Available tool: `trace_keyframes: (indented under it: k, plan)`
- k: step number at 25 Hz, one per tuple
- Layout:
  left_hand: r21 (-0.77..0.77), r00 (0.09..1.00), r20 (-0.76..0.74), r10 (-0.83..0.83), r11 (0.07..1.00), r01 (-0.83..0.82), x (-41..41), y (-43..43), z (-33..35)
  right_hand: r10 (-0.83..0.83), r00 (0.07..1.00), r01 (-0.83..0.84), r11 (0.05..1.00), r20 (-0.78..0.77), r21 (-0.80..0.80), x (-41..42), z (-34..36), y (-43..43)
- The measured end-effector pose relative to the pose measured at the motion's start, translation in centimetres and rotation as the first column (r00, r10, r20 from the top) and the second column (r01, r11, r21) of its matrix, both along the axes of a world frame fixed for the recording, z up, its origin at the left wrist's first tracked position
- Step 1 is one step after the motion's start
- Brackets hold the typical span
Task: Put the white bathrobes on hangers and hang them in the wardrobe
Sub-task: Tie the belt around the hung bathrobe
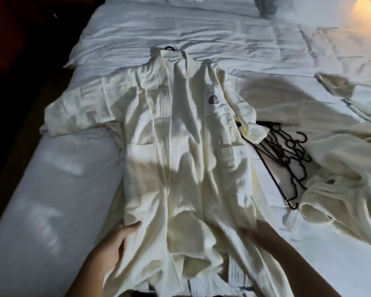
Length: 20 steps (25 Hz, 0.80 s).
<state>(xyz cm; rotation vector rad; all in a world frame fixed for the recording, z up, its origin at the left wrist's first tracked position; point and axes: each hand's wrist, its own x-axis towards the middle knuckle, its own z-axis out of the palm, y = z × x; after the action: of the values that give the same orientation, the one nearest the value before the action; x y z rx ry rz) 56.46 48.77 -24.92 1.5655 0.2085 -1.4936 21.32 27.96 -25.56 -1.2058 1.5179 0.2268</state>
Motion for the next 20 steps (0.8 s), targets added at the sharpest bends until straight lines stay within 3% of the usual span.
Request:
trace_keyframes:
  k: [1,2,3,4,5,6,7,9,10,11,13,14,16,18,20]
  plan:
    - [-0.003,1.000,-0.014,-0.004,1.000,0.004,-0.3,-0.2,0.7,0.013,1.000,-0.014,0.999,-0.020,-0.034,-0.3,0.2,0.1]
    - [-0.002,0.999,-0.022,0.029,1.000,-0.029,-0.3,-0.2,1.4,-0.050,0.997,0.053,0.997,0.060,-0.048,-0.6,0.8,0.0]
    - [0.003,0.996,-0.034,0.088,0.996,-0.088,-0.4,-0.2,2.2,-0.214,0.952,0.213,0.977,0.219,0.028,-0.8,1.6,-0.2]
    - [0.014,0.991,-0.040,0.130,0.991,-0.130,-0.4,0.0,2.6,-0.428,0.826,0.374,0.903,0.366,0.211,-0.7,2.8,-0.4]
    - [0.035,0.988,-0.028,0.149,0.988,-0.148,-0.6,0.0,3.0,-0.593,0.686,0.442,0.800,0.422,0.406,-0.5,4.0,-0.5]
    - [0.047,0.992,-0.044,0.115,0.993,-0.113,-1.2,0.1,3.4,-0.678,0.606,0.453,0.723,0.415,0.521,-0.4,4.5,-0.5]
    - [0.038,0.995,-0.083,0.058,0.998,-0.055,-2.0,0.4,3.5,-0.667,0.630,0.406,0.719,0.397,0.564,-0.4,4.6,-0.4]
    - [0.032,0.986,-0.168,-0.022,0.999,0.028,-3.5,1.2,3.9,-0.457,0.818,0.219,0.808,0.349,0.547,-0.5,5.0,0.2]
    - [0.009,0.979,-0.201,0.030,1.000,-0.028,-3.8,1.4,4.8,-0.342,0.883,0.135,0.841,0.322,0.524,-0.2,6.0,0.3]
    - [-0.021,0.967,-0.249,0.062,0.997,-0.070,-3.7,1.2,5.7,-0.332,0.891,0.138,0.847,0.309,0.514,-0.1,6.6,0.0]
    - [-0.158,0.915,-0.401,0.040,0.981,-0.112,-3.3,1.8,7.0,-0.503,0.792,0.303,0.815,0.345,0.494,-0.7,7.4,-0.6]
    - [-0.190,0.911,-0.413,-0.003,0.978,-0.083,-3.2,1.7,7.6,-0.590,0.713,0.375,0.777,0.377,0.506,-0.8,7.8,-0.7]
    - [-0.100,0.946,-0.324,-0.010,0.995,-0.024,-4.2,1.7,8.1,-0.666,0.614,0.399,0.725,0.424,0.561,-0.4,8.3,0.1]
    - [-0.175,0.926,-0.374,0.052,0.977,-0.125,-5.7,1.2,9.3,-0.629,0.607,0.331,0.755,0.486,0.566,-0.2,8.8,1.4]
    - [-0.255,0.935,-0.349,0.065,0.953,-0.161,-7.2,1.6,10.3,-0.542,0.726,0.372,0.827,0.423,0.421,-1.4,9.6,1.6]
